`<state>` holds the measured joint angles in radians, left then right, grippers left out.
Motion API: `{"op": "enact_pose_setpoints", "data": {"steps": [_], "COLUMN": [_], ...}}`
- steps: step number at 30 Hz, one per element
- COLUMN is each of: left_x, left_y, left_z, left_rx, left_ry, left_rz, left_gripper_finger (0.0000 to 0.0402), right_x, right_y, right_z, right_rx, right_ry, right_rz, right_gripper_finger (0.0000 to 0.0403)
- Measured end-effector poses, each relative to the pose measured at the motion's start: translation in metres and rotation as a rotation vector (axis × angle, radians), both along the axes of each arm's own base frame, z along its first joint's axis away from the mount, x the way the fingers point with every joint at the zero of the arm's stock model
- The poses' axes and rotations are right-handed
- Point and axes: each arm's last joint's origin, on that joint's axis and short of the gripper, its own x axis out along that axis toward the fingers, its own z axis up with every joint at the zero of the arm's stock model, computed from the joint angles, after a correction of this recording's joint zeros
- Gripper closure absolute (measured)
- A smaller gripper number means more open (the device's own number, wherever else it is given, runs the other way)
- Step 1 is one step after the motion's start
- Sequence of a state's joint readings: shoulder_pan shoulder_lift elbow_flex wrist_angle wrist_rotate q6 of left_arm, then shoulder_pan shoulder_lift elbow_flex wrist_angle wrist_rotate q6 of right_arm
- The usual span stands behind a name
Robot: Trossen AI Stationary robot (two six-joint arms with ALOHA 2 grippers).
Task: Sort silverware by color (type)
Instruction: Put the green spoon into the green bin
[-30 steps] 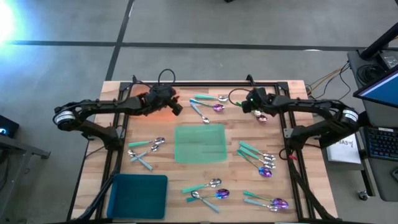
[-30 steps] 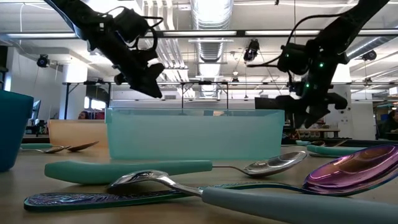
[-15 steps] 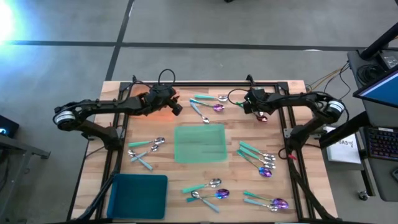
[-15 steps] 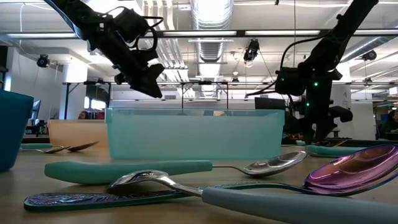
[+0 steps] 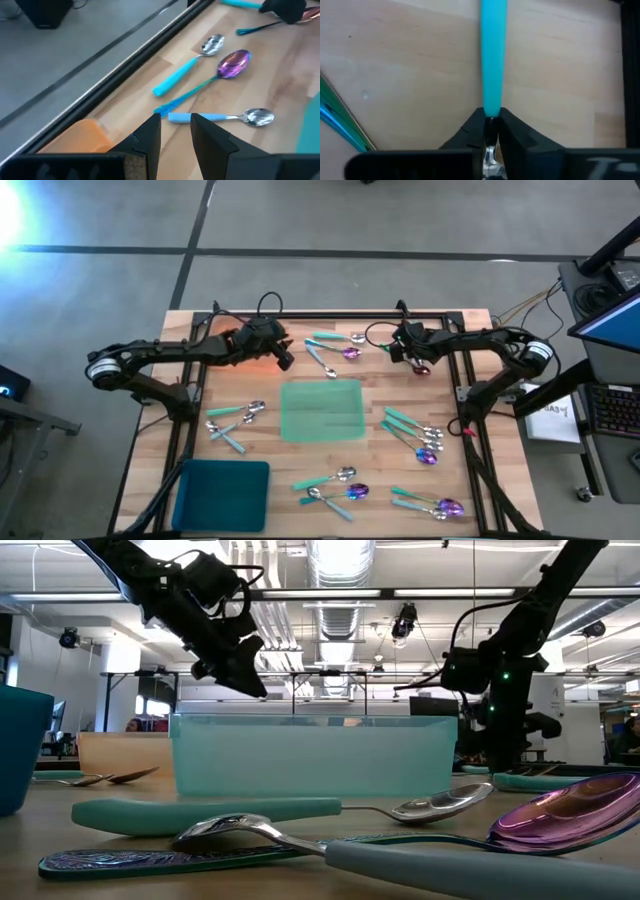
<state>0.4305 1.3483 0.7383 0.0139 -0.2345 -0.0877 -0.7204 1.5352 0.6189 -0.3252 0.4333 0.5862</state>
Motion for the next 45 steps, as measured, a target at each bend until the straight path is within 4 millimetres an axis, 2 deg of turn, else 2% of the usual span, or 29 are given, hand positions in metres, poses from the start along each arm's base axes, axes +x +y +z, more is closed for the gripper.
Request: {"op": "enact_pose_setpoints", "data": {"steps": [6,14,19,26,29,33,45], "left_x": [0.005,0.013,0.016,0.034,0.048,0.06,0.075], "left_y": [-0.003,-0.007,-0.009,-0.02,-0.028,-0.031,-0.028], "left_z": [0.004,0.014,0.007,-0.011,-0.014,-0.023,-0.05], "left_rx": [-0.045,-0.051,-0.068,-0.106,-0.09,-0.065,-0.111], "left_ry": [-0.088,-0.262,-0.309,-0.33,-0.42,-0.504,-0.627], "left_rz": [-0.121,-0.297,-0.349,-0.422,-0.527,-0.559,-0.587], "left_gripper_finger": [0.0311,0.0311,0.0311,0.0311,0.0311,0.0311,0.0302], "right_x": [0.0,0.002,0.016,0.043,0.052,0.061,0.07], "right_y": [0.0,0.008,0.02,0.052,0.067,0.082,0.106], "right_z": [0.011,0.046,0.071,0.1,0.106,0.11,0.113], "right_rx": [-0.023,-0.089,-0.141,-0.235,-0.266,-0.289,-0.294], "right_ry": [-0.019,-0.166,-0.344,-0.559,-0.598,-0.631,-0.658], "right_rz": [0.049,0.175,0.361,0.676,0.769,0.854,0.969], "right_gripper_finger": [0.0382,0.0384,0.0384,0.0385,0.0385,0.0385,0.0385]}}
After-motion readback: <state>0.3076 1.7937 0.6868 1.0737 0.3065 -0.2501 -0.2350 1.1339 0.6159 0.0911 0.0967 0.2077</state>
